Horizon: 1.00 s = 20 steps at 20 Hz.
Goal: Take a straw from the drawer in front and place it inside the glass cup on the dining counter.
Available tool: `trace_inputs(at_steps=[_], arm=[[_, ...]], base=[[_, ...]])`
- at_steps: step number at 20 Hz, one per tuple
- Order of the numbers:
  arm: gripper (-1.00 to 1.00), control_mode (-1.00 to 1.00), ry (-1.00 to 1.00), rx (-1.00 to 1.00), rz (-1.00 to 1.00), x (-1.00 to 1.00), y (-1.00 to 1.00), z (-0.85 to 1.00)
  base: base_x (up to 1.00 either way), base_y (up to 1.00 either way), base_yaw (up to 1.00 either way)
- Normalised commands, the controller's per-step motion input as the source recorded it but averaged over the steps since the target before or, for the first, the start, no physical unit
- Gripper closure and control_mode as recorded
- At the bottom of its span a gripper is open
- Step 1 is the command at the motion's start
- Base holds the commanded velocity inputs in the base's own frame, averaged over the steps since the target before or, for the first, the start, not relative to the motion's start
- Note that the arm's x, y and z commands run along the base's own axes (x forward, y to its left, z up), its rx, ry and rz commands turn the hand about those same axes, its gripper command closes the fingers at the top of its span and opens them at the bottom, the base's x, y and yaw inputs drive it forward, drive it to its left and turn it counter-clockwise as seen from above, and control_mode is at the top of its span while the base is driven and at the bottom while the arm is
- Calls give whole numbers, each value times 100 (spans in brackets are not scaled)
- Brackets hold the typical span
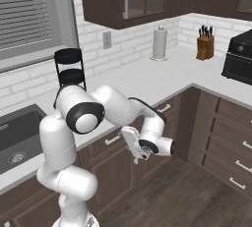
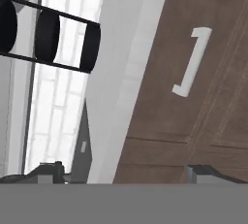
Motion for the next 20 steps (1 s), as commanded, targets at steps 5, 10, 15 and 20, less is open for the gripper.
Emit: trace_inputs(at_steps=[5,10,15,20], arm=[[-100,-100,5,0,-4,4,9,-1],[-100,-100,2,0,0,2,0,-7],[-100,-100,-1,4,-2,8,3,-27],[-100,-100,0,2,-5,12,8,-22]], base=[[0,0,0],[0,0,0],[0,0,0],[0,0,0]])
